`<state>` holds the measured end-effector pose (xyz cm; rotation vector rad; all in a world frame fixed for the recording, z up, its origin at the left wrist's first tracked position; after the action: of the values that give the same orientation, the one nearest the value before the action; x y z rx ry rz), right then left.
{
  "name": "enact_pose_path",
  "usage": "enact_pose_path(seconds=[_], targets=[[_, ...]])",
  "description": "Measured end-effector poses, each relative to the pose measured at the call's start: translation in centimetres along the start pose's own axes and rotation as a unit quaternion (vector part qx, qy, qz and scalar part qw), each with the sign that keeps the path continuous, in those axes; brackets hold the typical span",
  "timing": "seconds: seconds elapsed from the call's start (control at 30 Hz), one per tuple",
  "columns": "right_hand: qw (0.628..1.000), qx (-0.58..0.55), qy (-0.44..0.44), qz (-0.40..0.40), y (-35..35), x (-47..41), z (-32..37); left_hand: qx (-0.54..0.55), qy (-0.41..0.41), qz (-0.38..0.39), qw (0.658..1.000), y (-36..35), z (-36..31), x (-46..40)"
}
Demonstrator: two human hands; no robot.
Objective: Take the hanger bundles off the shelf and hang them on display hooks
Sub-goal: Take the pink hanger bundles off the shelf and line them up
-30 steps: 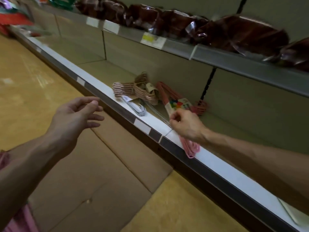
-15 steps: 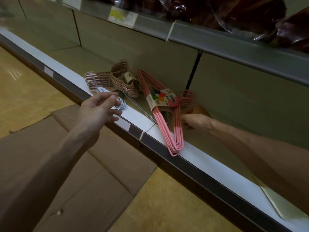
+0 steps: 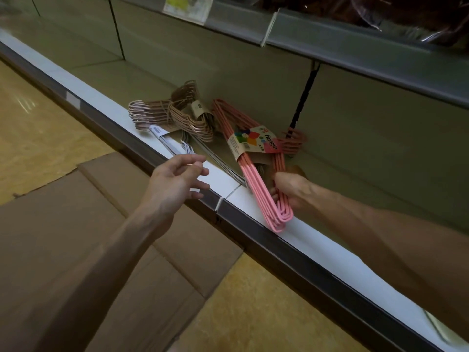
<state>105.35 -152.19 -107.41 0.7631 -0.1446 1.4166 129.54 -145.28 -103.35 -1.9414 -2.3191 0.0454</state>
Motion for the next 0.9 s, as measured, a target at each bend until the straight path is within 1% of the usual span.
enact_pose_path(seconds=[0.13,0.23,0.43,0.57,0.67,0.73,0.83,0.9], targets=[[0.999,-0.003,0.043,-0.031,0.4,0.1,0.0,0.01,0.015,0.007,1.0,0.2,0.2,0.5],[0.998,-0.025,0.043,-0.028,0.7,0.4,-0.7,0.002,0.017,0.015,1.0,0.4,0.0,0.9],[0.988,-0.137,0.056,0.045,0.8,2.4,-0.7,-0.013,0.004,0.024,1.0,0.5,-1.2,1.6],[0.978,-0.16,0.092,0.094,0.1,4.7,0.6,-0.021,0.002,0.021,1.0,1.3,-2.2,1.9],[0.974,-0.126,0.138,0.127,-1.4,6.7,1.6,0.001,0.013,-0.012,1.0,3.0,-2.9,2.4],[0.971,-0.099,0.151,0.157,-3.2,8.3,2.0,0.033,0.019,-0.044,0.998,4.6,-3.4,2.7],[0.965,-0.053,0.168,0.197,-6.2,11.1,2.6,0.099,0.024,-0.097,0.99,7.2,-4.6,3.1],[0.957,-0.023,0.184,0.224,-8.2,12.8,2.9,0.162,0.01,-0.136,0.977,9.0,-5.9,3.6]])
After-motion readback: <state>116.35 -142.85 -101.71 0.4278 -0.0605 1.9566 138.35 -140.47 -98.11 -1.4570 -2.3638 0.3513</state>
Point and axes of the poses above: each hand's wrist, its own x-axis away from the middle knuckle, its own y-axis out of the back of the hand, z = x × y, the point moved 5 cm from there along -x, towards the middle knuckle, and after that the axes turned 9 degrees about x, right-handed, at the moved point
